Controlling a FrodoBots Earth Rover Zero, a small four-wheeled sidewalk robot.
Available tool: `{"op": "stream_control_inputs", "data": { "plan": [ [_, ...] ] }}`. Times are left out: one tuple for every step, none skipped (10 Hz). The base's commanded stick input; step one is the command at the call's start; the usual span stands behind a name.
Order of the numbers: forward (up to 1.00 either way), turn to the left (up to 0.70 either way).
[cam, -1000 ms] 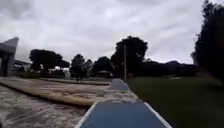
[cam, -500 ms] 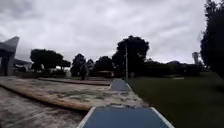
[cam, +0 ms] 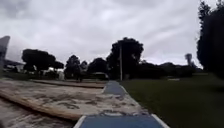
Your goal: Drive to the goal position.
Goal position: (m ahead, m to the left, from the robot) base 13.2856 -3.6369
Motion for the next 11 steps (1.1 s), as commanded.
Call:
{"op": "stream_control_inputs", "data": {
  "plan": [
    [0.50, 0.00],
    [0.50, 0.00],
    [0.50, 0.00],
    [0.50, 0.00],
    [0.50, 0.00],
    [0.50, 0.00],
    [0.50, 0.00],
    [0.50, 0.00],
    [0.50, 0.00],
    [0.50, 0.00],
    [0.50, 0.00]
  ]
}}
